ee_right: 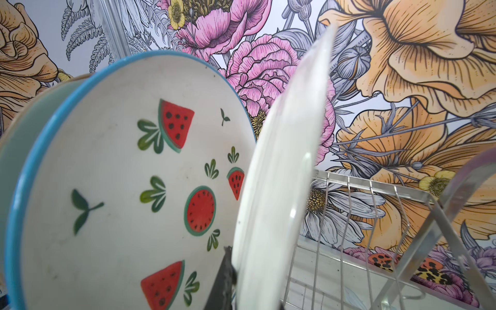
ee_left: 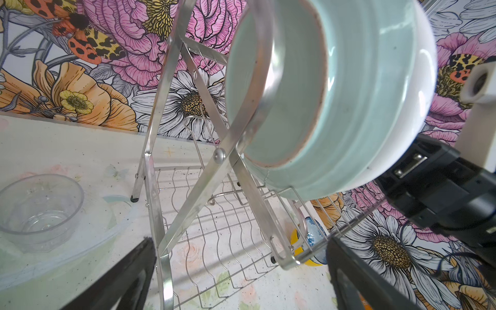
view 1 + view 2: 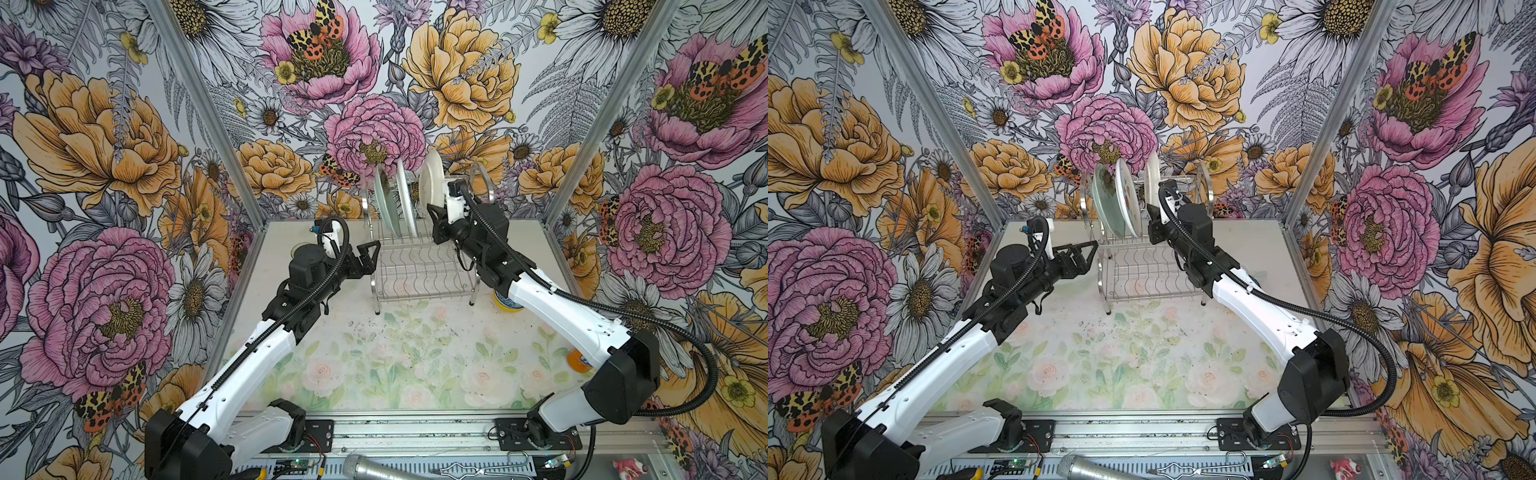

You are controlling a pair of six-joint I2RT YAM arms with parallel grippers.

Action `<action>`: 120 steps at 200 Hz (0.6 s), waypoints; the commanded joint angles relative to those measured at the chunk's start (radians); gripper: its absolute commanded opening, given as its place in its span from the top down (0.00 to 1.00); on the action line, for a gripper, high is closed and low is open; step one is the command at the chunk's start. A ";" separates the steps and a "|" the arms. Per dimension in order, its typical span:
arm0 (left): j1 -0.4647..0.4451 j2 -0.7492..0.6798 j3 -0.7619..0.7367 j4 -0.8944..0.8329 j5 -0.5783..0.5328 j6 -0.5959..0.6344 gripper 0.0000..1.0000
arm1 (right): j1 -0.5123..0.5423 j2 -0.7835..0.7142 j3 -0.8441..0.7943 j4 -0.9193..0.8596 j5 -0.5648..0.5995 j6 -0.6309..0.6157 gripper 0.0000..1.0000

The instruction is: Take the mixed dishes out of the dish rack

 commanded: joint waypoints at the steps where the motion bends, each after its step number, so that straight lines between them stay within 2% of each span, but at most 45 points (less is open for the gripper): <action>1: 0.012 -0.006 -0.009 0.005 0.015 -0.014 0.01 | 0.009 -0.057 0.001 0.161 -0.040 -0.013 1.00; 120: 0.013 -0.016 -0.012 -0.003 0.012 -0.014 0.01 | 0.009 -0.068 0.030 0.215 -0.075 -0.050 1.00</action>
